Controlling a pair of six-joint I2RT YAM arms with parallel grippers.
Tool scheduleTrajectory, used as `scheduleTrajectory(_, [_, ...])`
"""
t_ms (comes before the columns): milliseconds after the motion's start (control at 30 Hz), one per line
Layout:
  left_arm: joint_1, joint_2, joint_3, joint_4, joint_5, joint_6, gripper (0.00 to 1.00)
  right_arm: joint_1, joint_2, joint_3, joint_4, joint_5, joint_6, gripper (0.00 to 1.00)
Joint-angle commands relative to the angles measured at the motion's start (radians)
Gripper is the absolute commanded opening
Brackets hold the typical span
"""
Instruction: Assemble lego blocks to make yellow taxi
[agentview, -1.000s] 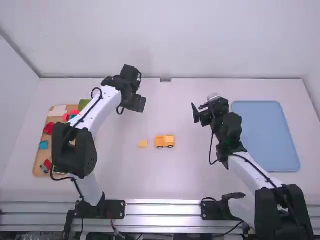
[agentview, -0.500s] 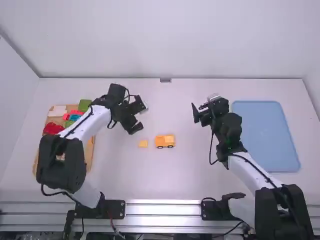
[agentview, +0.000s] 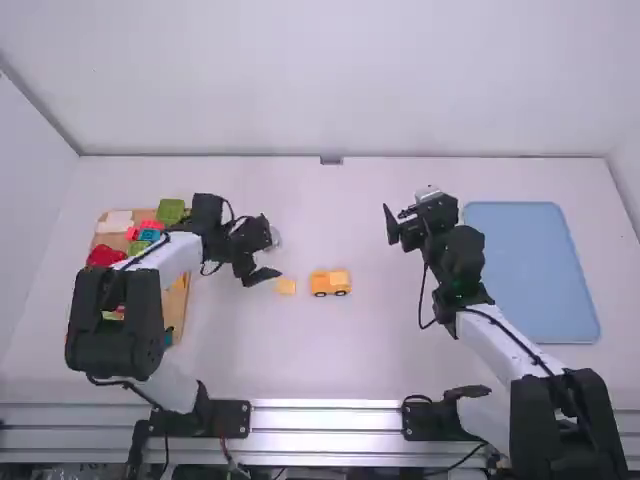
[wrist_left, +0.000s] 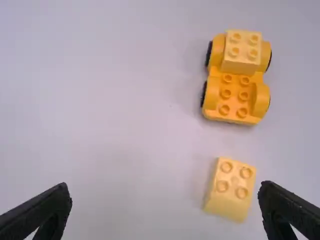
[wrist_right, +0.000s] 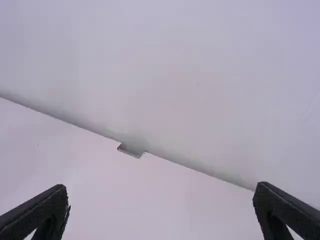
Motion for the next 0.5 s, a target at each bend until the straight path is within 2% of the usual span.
scheduleTrajectory(0, [0.063, 0.051, -0.043, 0.023, 0.219, 0.069, 0.99, 0.001, -0.017, -0.006, 0.003, -0.001, 0.003, 0.98])
scheduleTrajectory(100, [0.085, 0.109, -0.064, 0.058, 0.291, 0.076, 0.99, 0.0, -0.017, -0.006, 0.003, -0.001, 0.003, 0.98])
scheduleTrajectory(267, [0.06, 0.208, -0.076, 0.075, 0.352, 0.235, 0.99, 0.0, -0.017, -0.006, 0.003, -0.002, 0.006, 0.98])
scheduleTrajectory(467, [0.037, 0.292, -0.077, 0.125, 0.348, 0.259, 1.0, 0.001, -0.017, -0.006, 0.003, -0.031, 0.006, 0.98])
